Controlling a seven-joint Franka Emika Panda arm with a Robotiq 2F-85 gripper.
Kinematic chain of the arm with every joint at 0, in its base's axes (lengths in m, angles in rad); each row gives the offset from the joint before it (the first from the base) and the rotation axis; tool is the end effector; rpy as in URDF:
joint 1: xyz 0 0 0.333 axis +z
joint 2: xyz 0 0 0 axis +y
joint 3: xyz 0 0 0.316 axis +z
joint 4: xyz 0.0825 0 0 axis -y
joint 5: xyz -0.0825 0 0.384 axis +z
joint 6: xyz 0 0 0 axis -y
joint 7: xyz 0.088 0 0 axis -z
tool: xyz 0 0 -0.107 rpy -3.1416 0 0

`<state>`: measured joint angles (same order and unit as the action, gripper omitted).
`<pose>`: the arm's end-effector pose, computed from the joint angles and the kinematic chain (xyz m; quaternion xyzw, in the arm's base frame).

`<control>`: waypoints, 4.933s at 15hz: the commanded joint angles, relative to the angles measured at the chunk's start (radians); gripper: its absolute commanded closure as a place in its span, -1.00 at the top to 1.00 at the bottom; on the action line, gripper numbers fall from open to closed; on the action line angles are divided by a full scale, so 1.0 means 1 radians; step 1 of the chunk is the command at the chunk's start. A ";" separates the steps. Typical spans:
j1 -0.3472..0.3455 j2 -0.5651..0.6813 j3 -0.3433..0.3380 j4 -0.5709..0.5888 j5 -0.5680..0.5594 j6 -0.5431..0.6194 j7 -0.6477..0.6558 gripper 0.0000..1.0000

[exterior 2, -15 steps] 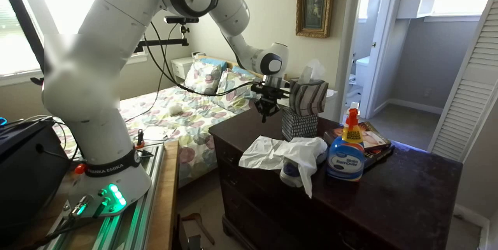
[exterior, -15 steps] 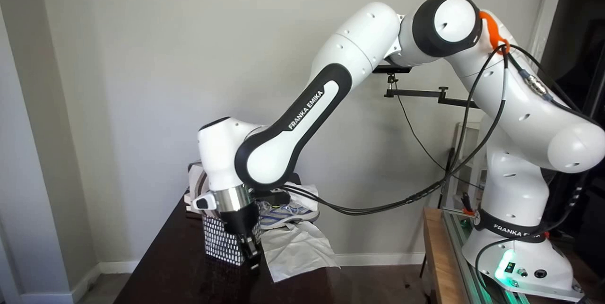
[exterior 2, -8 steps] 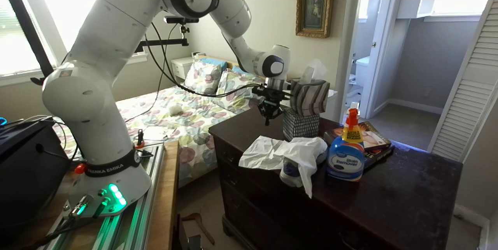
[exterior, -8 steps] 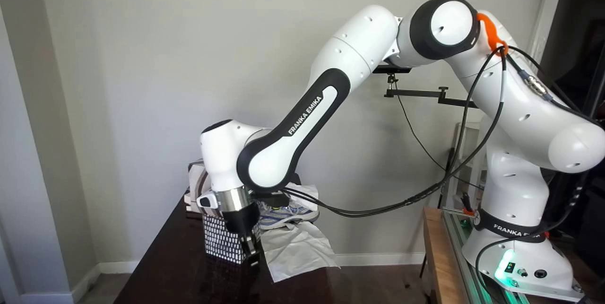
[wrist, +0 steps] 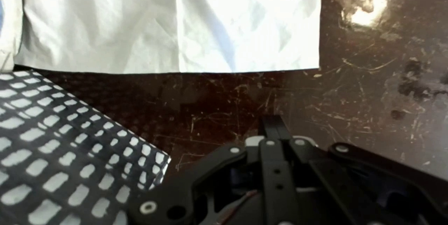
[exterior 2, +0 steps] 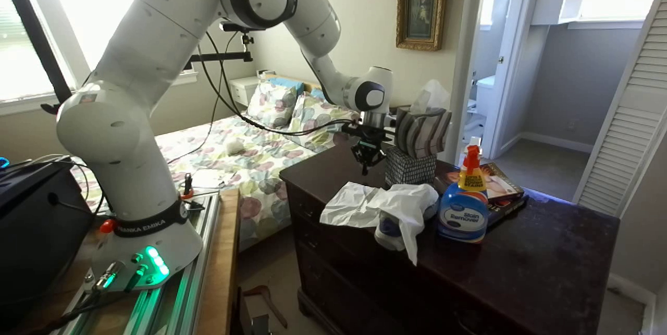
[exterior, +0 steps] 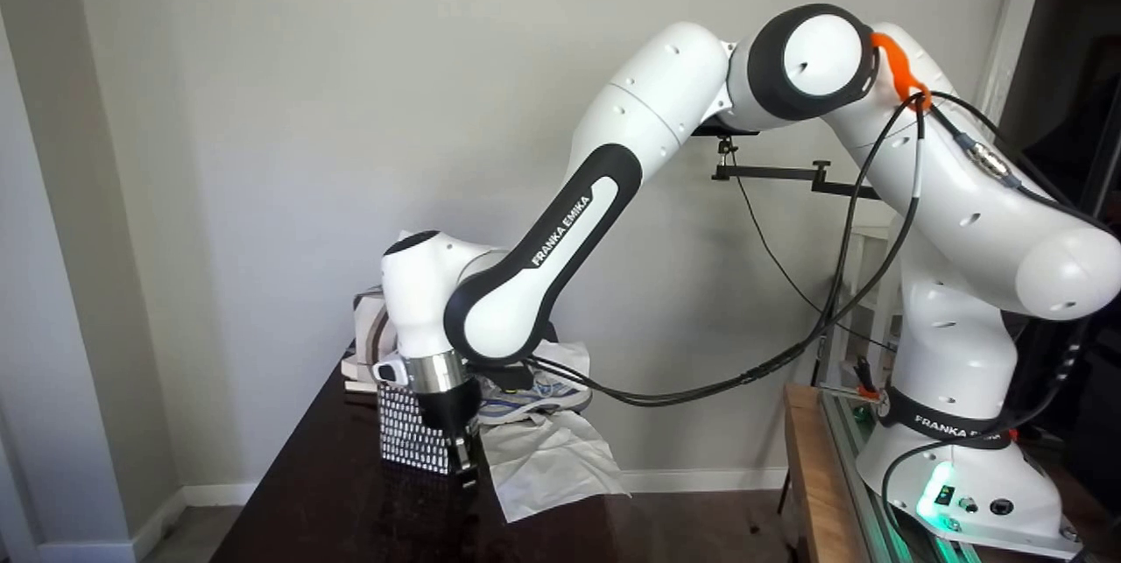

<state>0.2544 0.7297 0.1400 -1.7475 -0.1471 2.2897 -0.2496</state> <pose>0.5956 0.2388 0.1444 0.9315 0.3528 -0.0880 0.0092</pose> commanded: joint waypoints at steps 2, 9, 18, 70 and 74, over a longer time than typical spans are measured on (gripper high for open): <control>0.005 0.018 -0.027 0.011 -0.044 0.028 0.062 -1.00; 0.005 0.017 -0.049 0.014 -0.056 0.032 0.094 -1.00; 0.034 -0.025 -0.035 -0.011 -0.053 0.001 0.133 -1.00; 0.108 -0.203 -0.163 -0.431 -0.332 0.151 0.562 1.00; 0.096 -0.174 -0.179 -0.426 -0.366 0.239 0.530 1.00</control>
<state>0.3538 0.5456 -0.0262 -2.1599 -0.4655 2.4603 0.2808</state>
